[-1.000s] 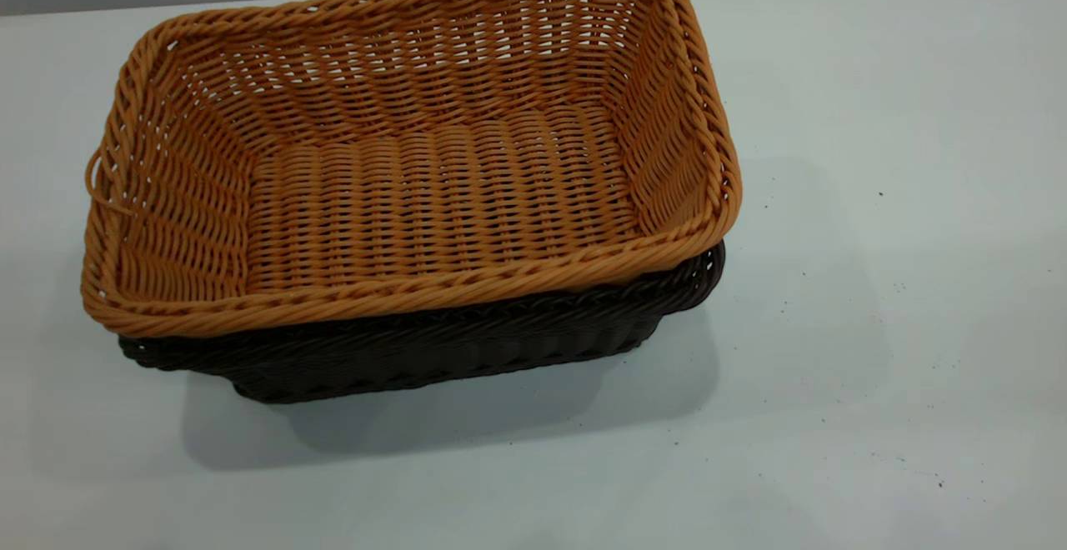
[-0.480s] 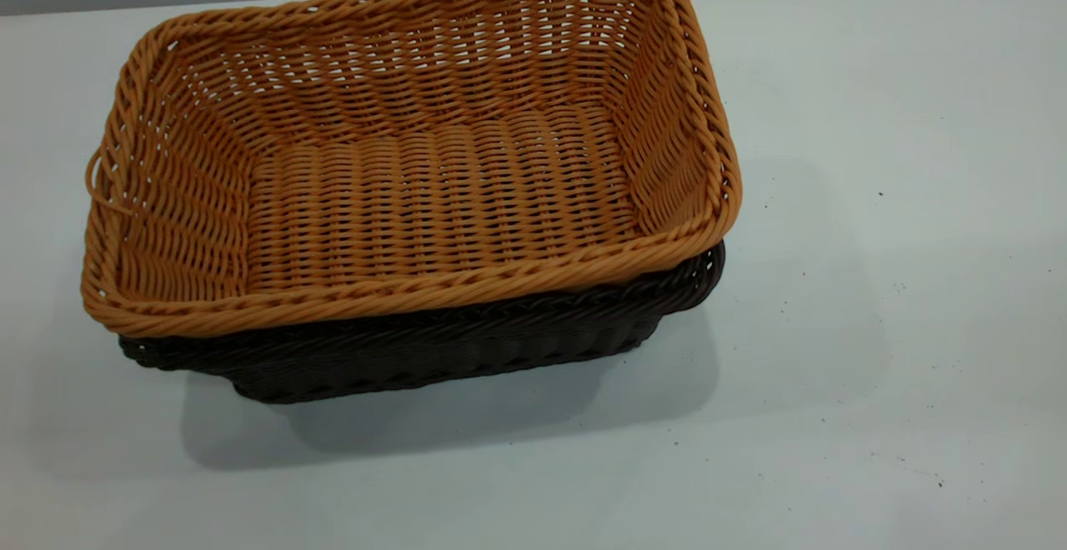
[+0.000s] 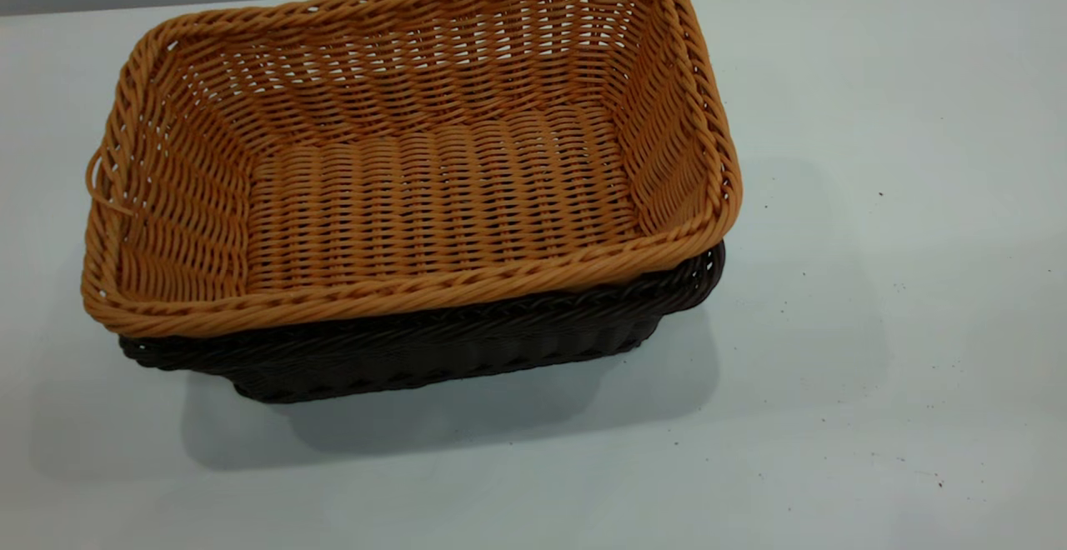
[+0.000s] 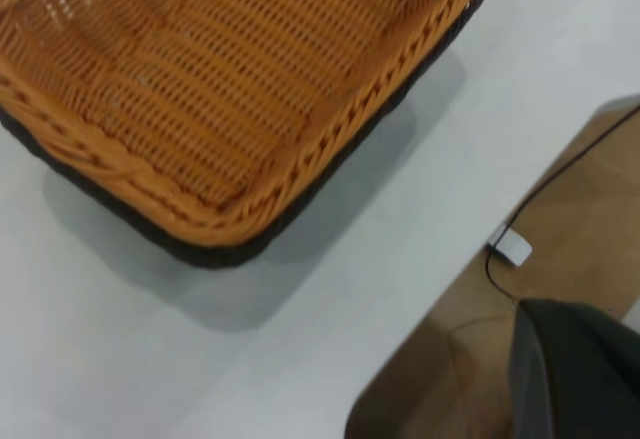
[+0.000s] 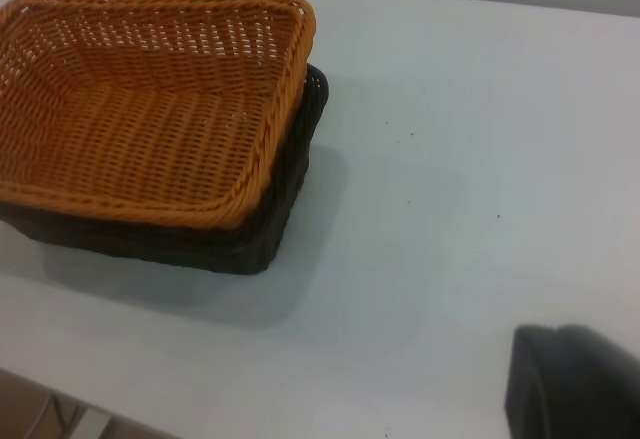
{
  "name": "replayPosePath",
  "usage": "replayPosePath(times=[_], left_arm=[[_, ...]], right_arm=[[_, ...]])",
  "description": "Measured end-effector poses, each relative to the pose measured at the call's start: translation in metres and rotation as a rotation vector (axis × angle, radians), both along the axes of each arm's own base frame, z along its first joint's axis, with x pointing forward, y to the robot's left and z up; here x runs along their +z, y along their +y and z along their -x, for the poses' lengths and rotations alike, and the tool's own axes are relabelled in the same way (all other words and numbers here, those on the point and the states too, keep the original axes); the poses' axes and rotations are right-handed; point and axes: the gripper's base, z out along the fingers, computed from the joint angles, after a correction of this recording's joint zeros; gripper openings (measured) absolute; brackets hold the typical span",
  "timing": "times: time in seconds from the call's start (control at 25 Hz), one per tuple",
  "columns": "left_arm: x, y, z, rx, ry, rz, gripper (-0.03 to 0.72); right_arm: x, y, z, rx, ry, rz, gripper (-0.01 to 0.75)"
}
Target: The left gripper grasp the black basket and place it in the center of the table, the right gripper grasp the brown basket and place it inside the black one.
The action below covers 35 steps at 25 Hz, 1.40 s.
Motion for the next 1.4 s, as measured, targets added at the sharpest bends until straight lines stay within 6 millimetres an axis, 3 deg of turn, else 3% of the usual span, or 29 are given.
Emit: replayPosePath(times=[0.72, 1.08, 1.4], left_arm=[[-0.0002, -0.0001, -0.0002, 0.000, 0.000, -0.001, -0.001], [-0.0002, -0.0001, -0.0004, 0.025, 0.000, -0.001, -0.001], [-0.0002, 0.0002, -0.0023, 0.212, 0.000, -0.001, -0.001]], right_arm=[[0.0001, 0.0002, -0.0001, -0.040, -0.001, 0.000, 0.000], [0.0001, 0.0012, -0.0005, -0.344, -0.001, 0.000, 0.000], [0.0001, 0.0019, -0.0011, -0.619, -0.001, 0.000, 0.000]])
